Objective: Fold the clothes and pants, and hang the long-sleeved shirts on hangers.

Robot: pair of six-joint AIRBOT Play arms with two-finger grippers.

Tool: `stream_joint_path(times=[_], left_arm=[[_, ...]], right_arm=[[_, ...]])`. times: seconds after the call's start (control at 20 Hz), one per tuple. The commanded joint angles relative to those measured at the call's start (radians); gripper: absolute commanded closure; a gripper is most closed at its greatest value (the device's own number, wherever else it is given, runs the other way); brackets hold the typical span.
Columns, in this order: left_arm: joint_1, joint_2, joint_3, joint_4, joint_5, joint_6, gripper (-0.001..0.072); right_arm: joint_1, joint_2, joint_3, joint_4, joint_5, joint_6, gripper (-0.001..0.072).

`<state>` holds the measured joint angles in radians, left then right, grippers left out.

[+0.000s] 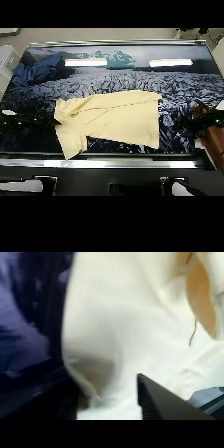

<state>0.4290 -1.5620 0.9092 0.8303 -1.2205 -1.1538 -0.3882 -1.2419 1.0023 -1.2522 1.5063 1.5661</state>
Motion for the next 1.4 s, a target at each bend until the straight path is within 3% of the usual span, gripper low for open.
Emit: stream_joint_path(times=[0.0,0.05,0.1,0.25,0.45,0.6,0.8,0.95,1.0,1.05,1.1,1.35], left_arm=[[-0.05,-0.026,0.0,-0.042,-0.008,0.013,0.0503],[-0.054,-0.026,0.0,-0.042,-0.01,0.01,0.064],[-0.054,-0.024,0.0,-0.042,-0.013,0.01,0.0685],[-0.049,-0.008,0.0,-0.042,-0.022,0.01,0.0686],[-0.05,0.014,0.0,-0.041,-0.047,0.01,0.0686],[-0.05,0.024,0.0,-0.042,-0.064,0.009,0.0686],[-0.05,0.048,0.0,-0.042,-0.071,0.009,0.0686],[-0.05,0.057,0.0,-0.042,-0.073,0.01,0.0686],[-0.05,0.057,0.0,-0.042,-0.073,0.01,0.0685],[-0.05,0.057,0.0,-0.042,-0.074,0.008,0.0685],[-0.05,0.058,0.0,-0.042,-0.078,-0.003,0.0685],[-0.049,0.178,0.075,-0.046,-0.106,-0.01,0.0687]], right_arm=[[-0.001,0.005,-0.005,0.001,0.022,0.004,0.015],[-0.001,0.005,-0.008,-0.003,0.026,0.003,0.015],[-0.001,0.005,-0.025,-0.006,0.034,0.003,0.015],[-0.001,0.005,-0.162,0.011,0.01,-0.006,0.0142],[0.002,0.005,-0.327,0.145,-0.129,-0.042,0.0142],[0.083,0.004,-0.374,0.16,-0.217,-0.04,0.0142],[0.2,-0.02,-0.385,0.193,-0.373,0.051,0.0163],[0.214,-0.021,-0.385,0.27,-0.415,0.053,0.0268],[0.214,-0.021,-0.385,0.288,-0.412,0.052,0.0362],[0.214,-0.021,-0.384,0.307,-0.403,0.043,0.0556],[0.214,-0.021,-0.378,0.31,-0.382,0.035,0.0672],[0.212,0.001,-0.108,0.215,-0.236,-0.037,0.0674]])
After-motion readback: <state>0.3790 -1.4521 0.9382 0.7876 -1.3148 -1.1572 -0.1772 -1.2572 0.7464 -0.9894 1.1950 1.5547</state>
